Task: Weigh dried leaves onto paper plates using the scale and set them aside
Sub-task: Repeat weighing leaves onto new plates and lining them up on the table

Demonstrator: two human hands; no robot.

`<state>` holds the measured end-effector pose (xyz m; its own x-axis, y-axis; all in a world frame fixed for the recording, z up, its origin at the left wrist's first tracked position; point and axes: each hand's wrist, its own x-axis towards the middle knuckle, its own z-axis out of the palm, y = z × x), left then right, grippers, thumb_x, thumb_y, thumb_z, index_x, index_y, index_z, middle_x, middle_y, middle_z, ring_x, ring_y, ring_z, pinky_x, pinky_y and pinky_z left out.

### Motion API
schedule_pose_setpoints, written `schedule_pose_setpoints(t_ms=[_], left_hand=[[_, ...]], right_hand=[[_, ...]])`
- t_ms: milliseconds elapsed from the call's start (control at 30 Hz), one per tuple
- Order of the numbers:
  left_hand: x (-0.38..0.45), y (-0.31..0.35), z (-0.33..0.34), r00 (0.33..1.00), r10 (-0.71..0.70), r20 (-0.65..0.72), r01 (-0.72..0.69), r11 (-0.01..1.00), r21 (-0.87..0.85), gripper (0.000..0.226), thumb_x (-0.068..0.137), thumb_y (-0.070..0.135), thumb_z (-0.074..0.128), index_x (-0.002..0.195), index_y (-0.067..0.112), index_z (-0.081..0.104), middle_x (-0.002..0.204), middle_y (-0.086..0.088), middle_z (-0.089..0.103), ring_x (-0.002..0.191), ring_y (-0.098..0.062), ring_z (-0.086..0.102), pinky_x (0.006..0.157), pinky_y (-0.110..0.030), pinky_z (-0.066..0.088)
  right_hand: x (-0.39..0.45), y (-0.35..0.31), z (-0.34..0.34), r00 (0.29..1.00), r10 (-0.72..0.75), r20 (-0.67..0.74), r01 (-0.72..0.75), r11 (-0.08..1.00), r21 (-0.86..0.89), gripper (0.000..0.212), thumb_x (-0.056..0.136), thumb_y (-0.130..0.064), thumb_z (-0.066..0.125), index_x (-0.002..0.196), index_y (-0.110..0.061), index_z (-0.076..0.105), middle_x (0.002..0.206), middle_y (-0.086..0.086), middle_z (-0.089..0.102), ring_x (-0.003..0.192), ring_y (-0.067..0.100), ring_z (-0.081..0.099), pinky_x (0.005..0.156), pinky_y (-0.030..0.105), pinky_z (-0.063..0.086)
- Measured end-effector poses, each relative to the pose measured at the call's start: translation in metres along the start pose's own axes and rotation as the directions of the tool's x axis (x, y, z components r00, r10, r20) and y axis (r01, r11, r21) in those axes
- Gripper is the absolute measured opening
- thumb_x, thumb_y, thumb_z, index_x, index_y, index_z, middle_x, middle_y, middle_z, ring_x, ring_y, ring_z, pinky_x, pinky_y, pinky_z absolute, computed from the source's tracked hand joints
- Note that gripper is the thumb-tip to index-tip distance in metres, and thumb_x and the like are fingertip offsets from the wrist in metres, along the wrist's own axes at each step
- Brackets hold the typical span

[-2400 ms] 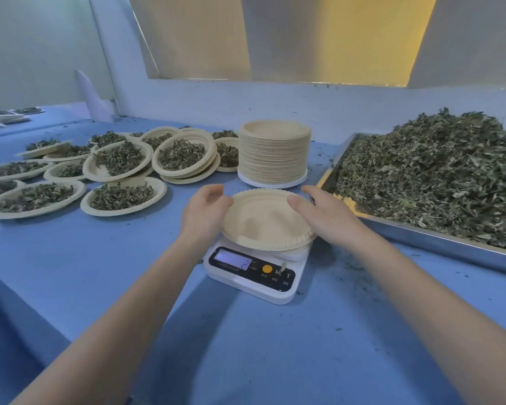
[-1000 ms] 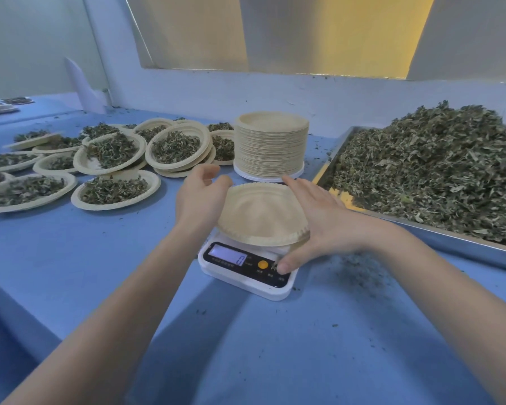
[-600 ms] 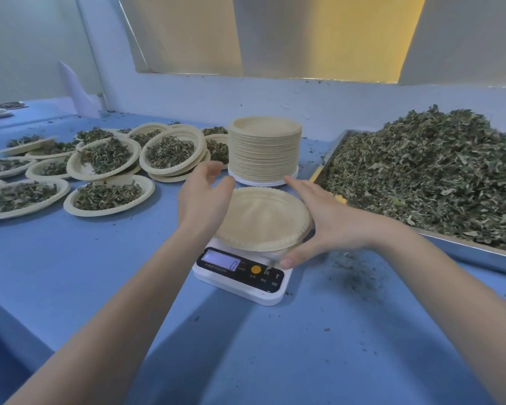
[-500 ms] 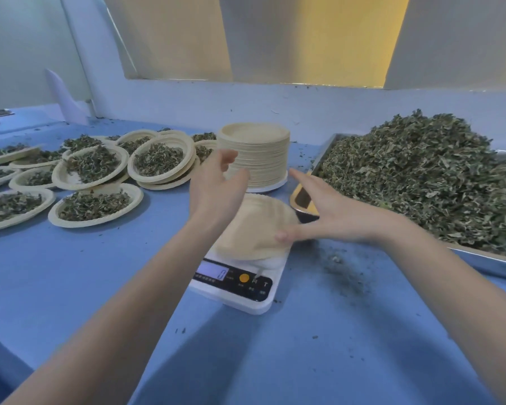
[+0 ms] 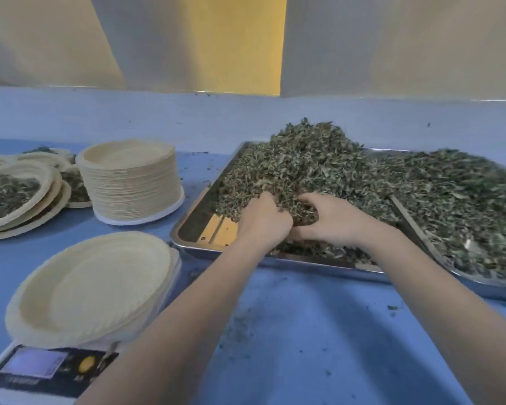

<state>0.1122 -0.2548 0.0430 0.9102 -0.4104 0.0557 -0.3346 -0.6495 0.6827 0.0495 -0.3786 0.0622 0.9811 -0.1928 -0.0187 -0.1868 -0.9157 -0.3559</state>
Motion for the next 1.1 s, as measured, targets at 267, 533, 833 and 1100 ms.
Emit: schedule_pose_setpoints(t_ms=[267,533,833,1100], left_hand=[[0.029,0.012,0.025,0.961,-0.124,0.248,0.100,0.989,0.108,0.054,0.088,0.012,0.043,0.142,0.014,0.036,0.127,-0.016,0.052,0.111,-0.031,0.051,0.091,-0.037,0.046],[0.036,0.011,0.011,0.949,-0.117,0.292,0.056,0.976,0.208,0.057,0.085,0.010,0.043,0.140,0.023,0.038,0.120,-0.011,0.056,0.100,-0.030,0.060,0.083,-0.039,0.052],[0.032,0.027,0.001,0.940,-0.115,0.322,0.151,0.984,-0.090,0.028,0.092,-0.006,0.039,0.118,-0.005,0.049,0.079,-0.019,0.055,0.050,-0.019,0.052,0.046,-0.025,0.050],[0.003,0.021,-0.095,0.997,-0.051,0.058,0.059,0.987,-0.150,0.015,0.089,-0.007,0.038,0.097,0.001,0.048,0.080,-0.015,0.053,0.055,-0.021,0.052,0.056,-0.030,0.052]], right_hand=[[0.030,0.035,0.012,0.990,0.061,0.125,-0.052,0.996,-0.075,0.093,0.042,-0.056,0.086,0.120,-0.024,0.050,0.108,0.000,0.062,0.072,0.016,0.065,0.061,0.029,0.056],[0.042,0.036,0.016,0.990,-0.025,0.142,-0.007,0.976,0.219,0.103,0.051,-0.035,0.091,0.138,-0.026,0.036,0.114,-0.006,0.047,0.079,0.006,0.058,0.050,0.018,0.051],[0.045,0.005,0.008,0.999,0.030,0.014,-0.032,0.971,0.236,0.072,0.068,-0.014,0.081,0.132,-0.014,0.046,0.097,0.000,0.055,0.066,0.009,0.060,0.047,0.016,0.044],[0.029,-0.092,-0.034,0.983,-0.151,-0.102,0.170,0.963,0.210,0.048,0.072,-0.014,0.078,0.111,-0.006,0.051,0.093,0.009,0.067,0.070,0.019,0.068,0.063,0.031,0.058]])
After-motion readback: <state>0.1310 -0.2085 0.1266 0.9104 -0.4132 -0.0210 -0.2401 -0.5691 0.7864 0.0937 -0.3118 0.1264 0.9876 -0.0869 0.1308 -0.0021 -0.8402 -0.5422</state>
